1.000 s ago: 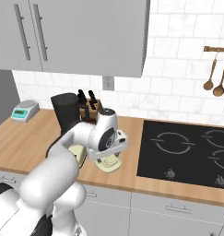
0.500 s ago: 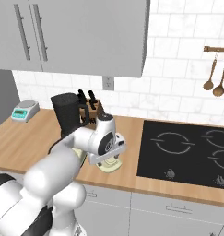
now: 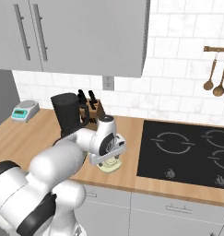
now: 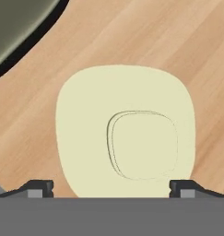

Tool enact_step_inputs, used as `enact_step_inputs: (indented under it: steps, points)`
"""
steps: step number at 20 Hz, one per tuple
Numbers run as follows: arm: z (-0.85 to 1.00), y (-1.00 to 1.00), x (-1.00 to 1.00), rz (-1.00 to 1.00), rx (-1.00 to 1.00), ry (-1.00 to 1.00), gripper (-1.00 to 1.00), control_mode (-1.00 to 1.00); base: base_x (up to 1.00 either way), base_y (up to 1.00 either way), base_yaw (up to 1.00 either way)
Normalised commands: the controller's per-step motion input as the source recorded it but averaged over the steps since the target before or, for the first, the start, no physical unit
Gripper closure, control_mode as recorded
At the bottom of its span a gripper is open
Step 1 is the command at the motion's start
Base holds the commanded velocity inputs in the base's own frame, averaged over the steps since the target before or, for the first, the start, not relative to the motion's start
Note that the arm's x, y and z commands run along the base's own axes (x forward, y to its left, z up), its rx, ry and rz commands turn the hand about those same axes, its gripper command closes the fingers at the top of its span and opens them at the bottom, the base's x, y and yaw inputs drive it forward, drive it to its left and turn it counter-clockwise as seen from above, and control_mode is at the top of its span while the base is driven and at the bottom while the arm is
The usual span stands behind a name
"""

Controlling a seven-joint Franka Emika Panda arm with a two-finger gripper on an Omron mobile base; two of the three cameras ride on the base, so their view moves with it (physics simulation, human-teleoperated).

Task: Close the lid blender by securely placing the lid on top.

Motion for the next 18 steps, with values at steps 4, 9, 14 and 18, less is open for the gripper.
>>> enact_step_inputs:
  steps: [4,9,14,18]
  points:
    - [-0.07,0.00,0.14,0.03,0.00,0.00,-1.00,-1.00,0.00,0.00,0.00]
    - [-0.08,0.00,0.26,0.01,0.00,0.00,-1.00,-1.00,0.00,0.00,0.00]
    - [-0.20,0.00,0.22,0.00,0.00,0.00,-1.00,-1.00,0.00,0.00,0.00]
    - [-0.35,0.00,0.03,0.00,0.00,0.00,-1.00,-1.00,0.00,0.00,0.00]
